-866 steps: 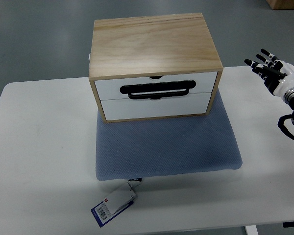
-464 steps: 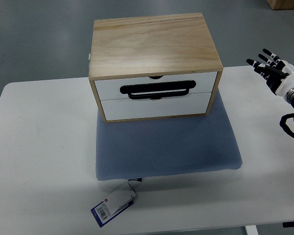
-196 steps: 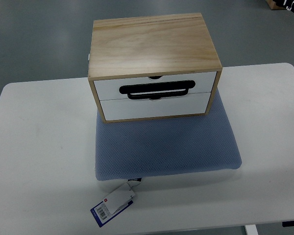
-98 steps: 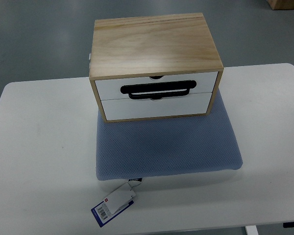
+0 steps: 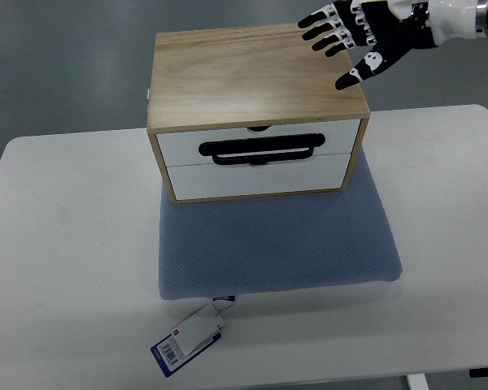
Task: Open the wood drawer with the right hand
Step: 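Swing the right hand over the cabinet down to the upper drawer handle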
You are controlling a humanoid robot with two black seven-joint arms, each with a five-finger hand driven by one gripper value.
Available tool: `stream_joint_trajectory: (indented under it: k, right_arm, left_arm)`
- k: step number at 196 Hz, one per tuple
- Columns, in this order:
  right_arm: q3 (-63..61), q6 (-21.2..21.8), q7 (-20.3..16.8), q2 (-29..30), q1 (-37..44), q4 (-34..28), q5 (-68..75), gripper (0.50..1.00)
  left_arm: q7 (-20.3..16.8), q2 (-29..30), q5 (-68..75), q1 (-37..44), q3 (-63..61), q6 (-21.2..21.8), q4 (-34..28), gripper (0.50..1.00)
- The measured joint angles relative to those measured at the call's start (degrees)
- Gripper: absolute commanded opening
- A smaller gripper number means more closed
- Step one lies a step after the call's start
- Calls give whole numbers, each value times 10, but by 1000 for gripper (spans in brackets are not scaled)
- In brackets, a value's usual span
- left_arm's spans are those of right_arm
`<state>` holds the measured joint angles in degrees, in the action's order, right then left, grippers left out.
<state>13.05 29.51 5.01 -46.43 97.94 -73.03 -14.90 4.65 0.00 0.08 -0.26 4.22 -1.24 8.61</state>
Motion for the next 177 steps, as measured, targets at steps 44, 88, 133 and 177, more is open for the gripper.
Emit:
stream_joint_trajectory:
  k: [44, 88, 133, 177]
  right_arm:
    - [36, 2, -3, 44, 29, -22, -8, 930]
    - [67, -3, -15, 106, 51, -24, -9, 928]
    - [78, -16, -33, 157, 52, -24, -4, 928]
    - [80, -66, -37, 184, 27, -21, -4, 928]
  left_arm:
    - [0, 0, 0, 0, 0, 0, 0, 1000]
    - [0, 0, 0, 0, 0, 0, 0, 1000]
    - [0, 0, 0, 0, 0, 0, 0, 1000]
    - [0, 0, 0, 0, 0, 0, 0, 1000]
